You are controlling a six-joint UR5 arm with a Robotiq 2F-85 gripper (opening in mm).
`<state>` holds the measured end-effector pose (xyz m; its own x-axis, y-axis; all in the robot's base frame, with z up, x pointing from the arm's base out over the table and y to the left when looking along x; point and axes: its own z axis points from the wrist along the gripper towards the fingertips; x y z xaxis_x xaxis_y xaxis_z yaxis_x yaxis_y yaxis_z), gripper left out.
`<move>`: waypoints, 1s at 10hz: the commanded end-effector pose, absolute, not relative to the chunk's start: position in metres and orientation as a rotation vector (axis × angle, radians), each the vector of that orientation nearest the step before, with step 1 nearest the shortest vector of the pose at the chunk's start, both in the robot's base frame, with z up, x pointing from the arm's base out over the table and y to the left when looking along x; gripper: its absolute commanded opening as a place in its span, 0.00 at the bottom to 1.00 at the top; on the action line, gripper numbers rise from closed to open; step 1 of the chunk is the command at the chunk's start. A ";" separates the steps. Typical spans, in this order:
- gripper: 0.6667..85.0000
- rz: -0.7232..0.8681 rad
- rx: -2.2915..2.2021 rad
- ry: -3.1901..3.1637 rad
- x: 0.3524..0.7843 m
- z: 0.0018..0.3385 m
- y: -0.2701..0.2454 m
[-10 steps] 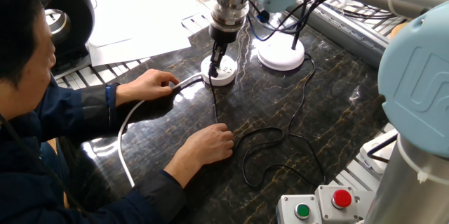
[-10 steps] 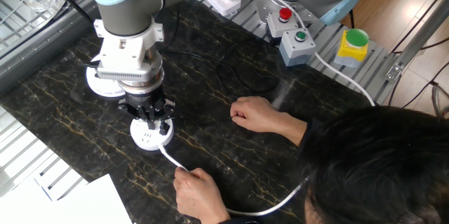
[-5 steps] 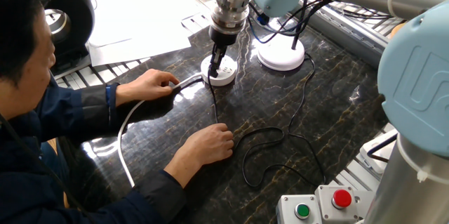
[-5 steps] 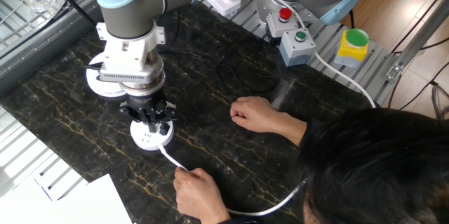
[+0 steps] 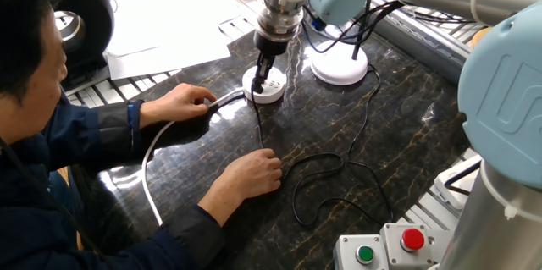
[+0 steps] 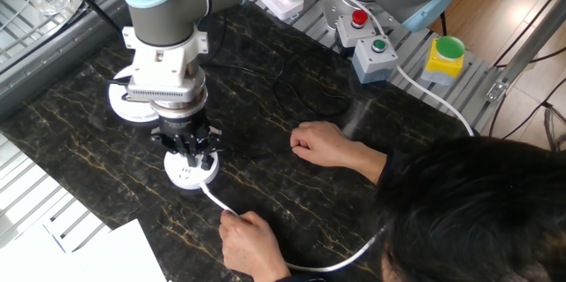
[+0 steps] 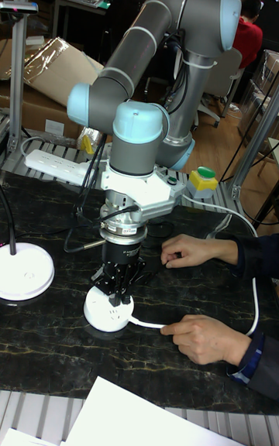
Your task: Plug in the power cord of the desk lamp, turn on the socket, and light up the desk lamp
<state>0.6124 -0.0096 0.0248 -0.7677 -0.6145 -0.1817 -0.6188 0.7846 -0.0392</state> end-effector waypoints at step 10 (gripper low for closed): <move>0.01 0.100 -0.917 2.806 0.622 0.055 0.004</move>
<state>0.6145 -0.0022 0.0532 -0.7850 -0.5940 -0.1758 -0.6022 0.7983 -0.0085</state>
